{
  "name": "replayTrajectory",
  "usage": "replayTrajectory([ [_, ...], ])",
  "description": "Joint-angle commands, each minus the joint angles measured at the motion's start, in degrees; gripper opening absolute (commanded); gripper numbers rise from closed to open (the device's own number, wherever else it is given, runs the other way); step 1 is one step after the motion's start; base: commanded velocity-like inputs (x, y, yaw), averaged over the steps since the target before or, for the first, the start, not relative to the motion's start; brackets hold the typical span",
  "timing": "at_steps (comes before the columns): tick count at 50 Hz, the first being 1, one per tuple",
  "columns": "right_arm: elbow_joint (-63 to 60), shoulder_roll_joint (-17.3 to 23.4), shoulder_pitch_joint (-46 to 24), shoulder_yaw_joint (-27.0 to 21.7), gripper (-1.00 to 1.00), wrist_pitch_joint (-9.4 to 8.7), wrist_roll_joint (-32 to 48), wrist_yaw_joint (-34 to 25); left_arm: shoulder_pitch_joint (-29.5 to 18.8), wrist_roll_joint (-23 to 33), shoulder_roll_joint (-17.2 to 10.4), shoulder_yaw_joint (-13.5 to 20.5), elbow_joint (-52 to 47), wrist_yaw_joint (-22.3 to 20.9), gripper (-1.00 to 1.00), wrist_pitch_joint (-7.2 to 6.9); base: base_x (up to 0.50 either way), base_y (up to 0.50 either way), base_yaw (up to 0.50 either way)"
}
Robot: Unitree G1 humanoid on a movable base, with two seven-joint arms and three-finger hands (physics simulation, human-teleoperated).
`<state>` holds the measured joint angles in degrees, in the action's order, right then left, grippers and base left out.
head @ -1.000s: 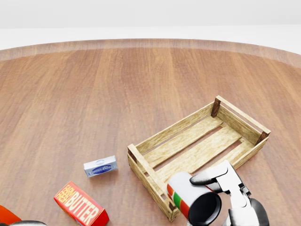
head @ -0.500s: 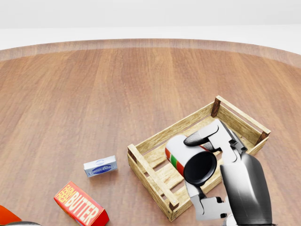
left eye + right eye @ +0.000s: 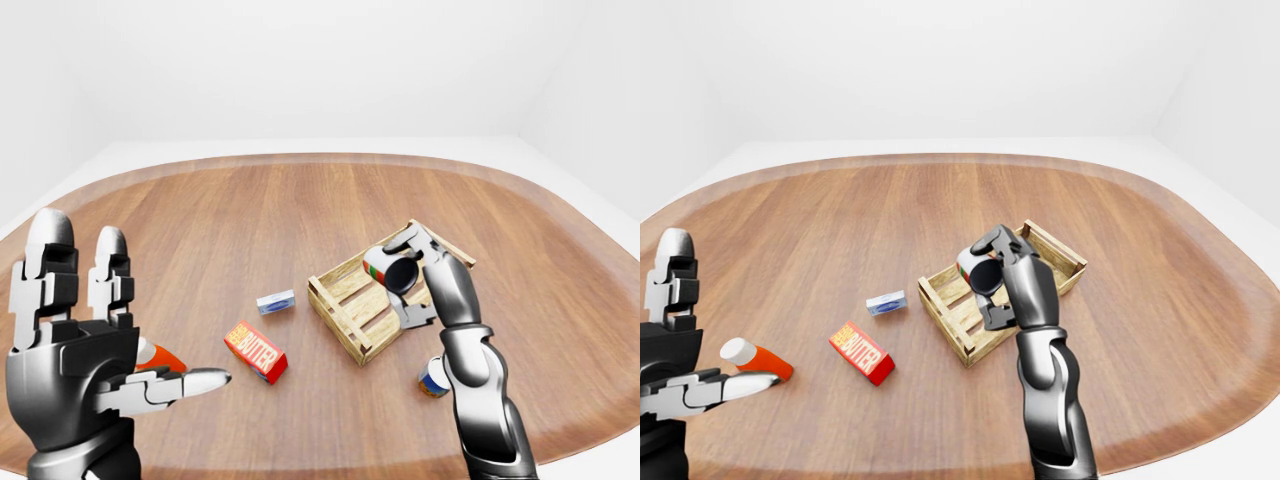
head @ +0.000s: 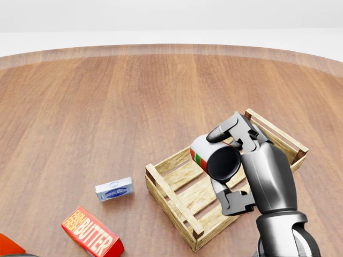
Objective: Pick up the tomato sauce, and put it in the wooden tray.
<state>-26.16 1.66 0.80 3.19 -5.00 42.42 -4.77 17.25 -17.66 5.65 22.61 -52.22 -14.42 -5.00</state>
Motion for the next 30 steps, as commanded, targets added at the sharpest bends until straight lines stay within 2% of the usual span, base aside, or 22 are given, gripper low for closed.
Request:
replayTrajectory([
  [1,6.1,0.5,-6.3,-2.1,-1.0,0.0,2.0,-0.4,-0.2,-1.1,0.0,1.4,-0.4,-0.2,0.99,0.0,0.0,0.0,0.0],
  [19,16.7,2.1,-12.2,-2.3,-1.0,0.0,3.9,-2.0,-0.1,-1.7,0.3,2.1,-1.3,-0.6,0.98,0.0,0.0,0.0,0.0],
  [30,27.1,3.7,-16.5,-4.3,-1.0,0.0,3.3,0.1,-0.1,-2.1,0.5,2.6,-1.6,-0.8,0.99,0.0,0.0,0.0,0.0],
])
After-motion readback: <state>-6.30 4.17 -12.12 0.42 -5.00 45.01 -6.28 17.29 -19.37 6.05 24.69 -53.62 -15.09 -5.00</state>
